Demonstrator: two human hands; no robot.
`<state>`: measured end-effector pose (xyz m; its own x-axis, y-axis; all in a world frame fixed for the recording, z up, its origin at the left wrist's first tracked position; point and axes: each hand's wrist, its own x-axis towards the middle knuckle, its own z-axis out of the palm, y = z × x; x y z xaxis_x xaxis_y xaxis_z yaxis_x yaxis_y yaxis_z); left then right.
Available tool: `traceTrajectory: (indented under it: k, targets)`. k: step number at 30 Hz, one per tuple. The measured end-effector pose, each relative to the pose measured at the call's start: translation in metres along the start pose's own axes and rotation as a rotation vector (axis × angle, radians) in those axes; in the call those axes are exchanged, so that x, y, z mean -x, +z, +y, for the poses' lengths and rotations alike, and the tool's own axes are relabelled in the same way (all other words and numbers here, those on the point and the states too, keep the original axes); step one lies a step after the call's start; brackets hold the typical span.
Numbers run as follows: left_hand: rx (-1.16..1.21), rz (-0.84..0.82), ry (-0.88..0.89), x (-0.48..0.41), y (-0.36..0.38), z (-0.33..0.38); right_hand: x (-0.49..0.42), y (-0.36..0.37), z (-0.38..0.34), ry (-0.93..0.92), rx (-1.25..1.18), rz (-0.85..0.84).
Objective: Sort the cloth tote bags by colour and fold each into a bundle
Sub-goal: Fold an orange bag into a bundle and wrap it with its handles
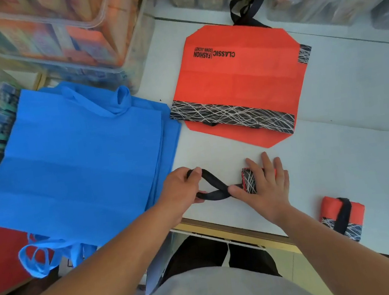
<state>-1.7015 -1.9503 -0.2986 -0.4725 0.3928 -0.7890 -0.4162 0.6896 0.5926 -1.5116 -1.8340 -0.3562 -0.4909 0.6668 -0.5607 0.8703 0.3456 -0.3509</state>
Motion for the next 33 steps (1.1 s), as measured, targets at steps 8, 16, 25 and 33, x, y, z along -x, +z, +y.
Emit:
traceTrajectory:
  k: [8,16,25,33]
  targets:
    - [-0.201,0.209,-0.083,-0.028,0.015,-0.005,0.004,0.021,-0.006,-0.001,0.110,0.255]
    - [-1.217,-0.231,1.408,-0.036,-0.023,-0.026,0.001,0.024,-0.004,0.004,0.138,0.276]
    - [-1.565,-0.348,1.300,-0.070,-0.051,-0.004,0.000,0.017,-0.004,0.015,0.143,0.179]
    - [-1.338,-0.560,1.191,-0.064,-0.044,0.009,-0.001,0.017,-0.003,0.019,0.144,0.141]
